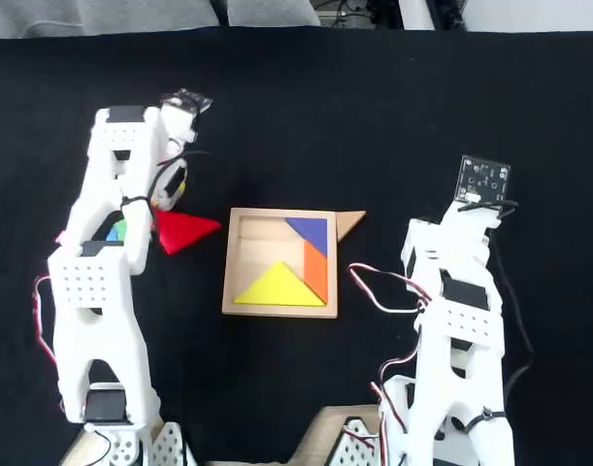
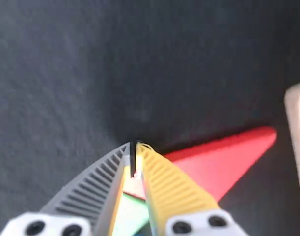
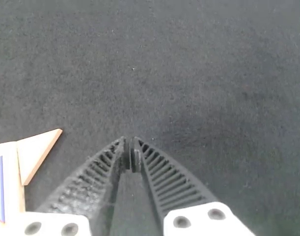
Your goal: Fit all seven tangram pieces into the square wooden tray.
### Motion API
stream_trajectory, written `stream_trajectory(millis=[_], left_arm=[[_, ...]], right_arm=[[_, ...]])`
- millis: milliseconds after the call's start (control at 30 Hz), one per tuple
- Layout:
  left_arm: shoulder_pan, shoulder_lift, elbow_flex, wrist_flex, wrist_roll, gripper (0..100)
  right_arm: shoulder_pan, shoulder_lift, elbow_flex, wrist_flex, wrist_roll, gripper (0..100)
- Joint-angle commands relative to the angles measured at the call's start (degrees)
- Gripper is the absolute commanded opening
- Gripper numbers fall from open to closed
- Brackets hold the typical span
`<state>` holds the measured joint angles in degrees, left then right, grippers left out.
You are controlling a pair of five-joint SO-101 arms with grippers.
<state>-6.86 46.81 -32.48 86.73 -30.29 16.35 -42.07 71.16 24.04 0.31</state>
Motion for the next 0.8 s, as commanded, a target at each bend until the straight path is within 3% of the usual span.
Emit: stream_trajectory(millis=[0, 133, 300, 500, 767], left_arm=[[-1.5, -0.9, -2.6, 7.1, -3.7, 3], [-1.0, -0.9, -2.3, 14.2, -6.8, 3], [-0.2, -3.9, 2.7, 14.1, -7.1, 3], [4.4, -16.8, 17.4, 13.9, -11.2, 3], [0.7, -34.2, 20.6, 13.5, -11.8, 3]], right_arm=[[-1.0, -1.7, -0.4, -1.2, 0.0, 2.1], [-1.0, -1.7, -0.4, -1.2, 0.0, 2.1], [-1.0, -1.7, -0.4, -1.2, 0.0, 2.1], [-1.0, -1.7, -0.4, -1.2, 0.0, 2.1], [-1.0, -1.7, -0.4, -1.2, 0.0, 2.1]])
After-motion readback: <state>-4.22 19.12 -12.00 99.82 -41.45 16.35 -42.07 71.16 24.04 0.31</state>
